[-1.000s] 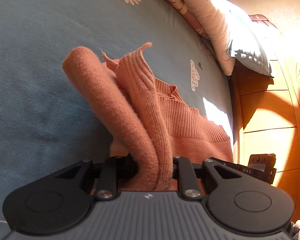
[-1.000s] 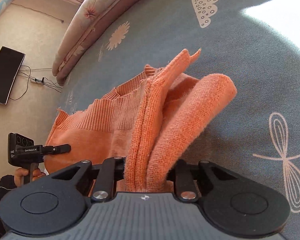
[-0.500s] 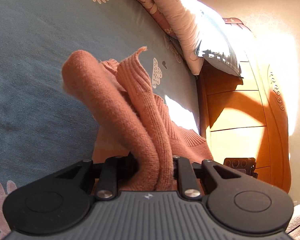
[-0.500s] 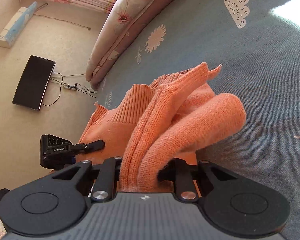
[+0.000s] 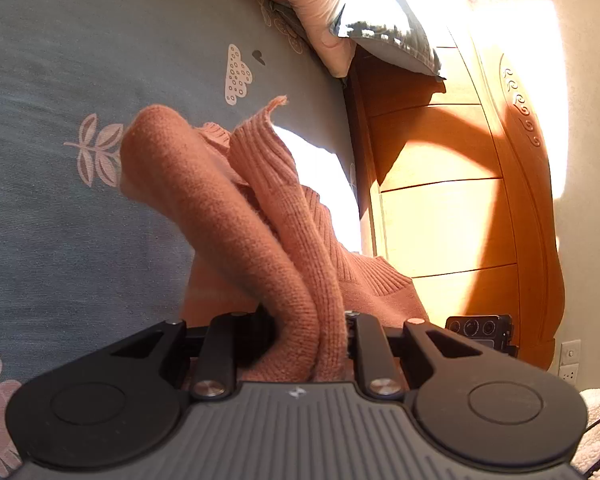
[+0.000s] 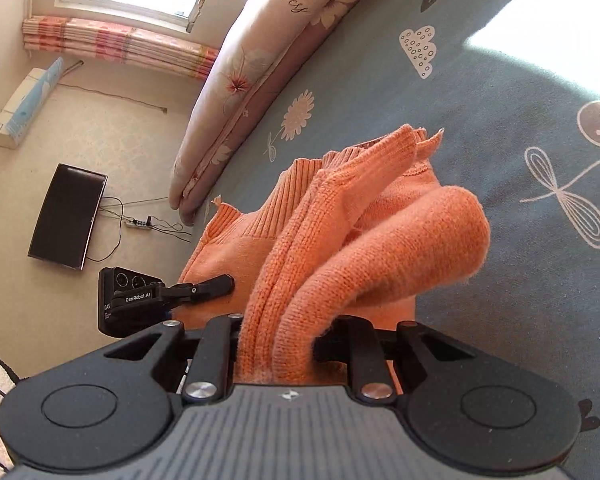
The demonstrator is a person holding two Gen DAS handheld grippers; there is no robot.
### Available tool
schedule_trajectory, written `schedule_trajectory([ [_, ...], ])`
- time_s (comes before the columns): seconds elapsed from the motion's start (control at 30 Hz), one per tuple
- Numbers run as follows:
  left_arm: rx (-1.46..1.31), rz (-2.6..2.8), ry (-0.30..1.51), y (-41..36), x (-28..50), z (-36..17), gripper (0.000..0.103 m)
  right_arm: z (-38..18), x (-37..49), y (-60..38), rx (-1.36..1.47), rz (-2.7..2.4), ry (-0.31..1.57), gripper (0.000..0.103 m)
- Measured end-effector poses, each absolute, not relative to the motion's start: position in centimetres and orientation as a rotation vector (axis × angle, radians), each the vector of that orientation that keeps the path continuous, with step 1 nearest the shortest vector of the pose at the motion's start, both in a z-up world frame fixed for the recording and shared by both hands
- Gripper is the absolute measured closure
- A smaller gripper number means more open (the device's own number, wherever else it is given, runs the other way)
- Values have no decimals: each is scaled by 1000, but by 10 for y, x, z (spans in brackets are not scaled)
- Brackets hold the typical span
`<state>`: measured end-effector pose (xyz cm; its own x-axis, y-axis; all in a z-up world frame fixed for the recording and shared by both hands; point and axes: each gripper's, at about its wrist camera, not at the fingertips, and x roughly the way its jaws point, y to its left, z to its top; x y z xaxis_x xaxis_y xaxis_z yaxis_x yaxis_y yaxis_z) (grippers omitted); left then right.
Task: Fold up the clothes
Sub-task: 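Carry the held edge over the sweater body with both grippers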
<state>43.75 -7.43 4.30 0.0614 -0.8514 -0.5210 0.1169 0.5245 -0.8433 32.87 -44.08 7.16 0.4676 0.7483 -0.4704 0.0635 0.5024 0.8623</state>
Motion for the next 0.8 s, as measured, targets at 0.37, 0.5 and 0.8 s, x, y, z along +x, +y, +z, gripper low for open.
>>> schedule_trajectory([
  [0.37,-561,-1069,1451,-201,430,47,84,81,215,-507,1105,228,895,80],
  [0.5,-500,-1146,1485,-253,431,47,84,79,182,-530,1151,138,834,80],
  [0.8,-422,-1286,1519,-361,445,39,85,70,134,-569,1204,-41,680,80],
])
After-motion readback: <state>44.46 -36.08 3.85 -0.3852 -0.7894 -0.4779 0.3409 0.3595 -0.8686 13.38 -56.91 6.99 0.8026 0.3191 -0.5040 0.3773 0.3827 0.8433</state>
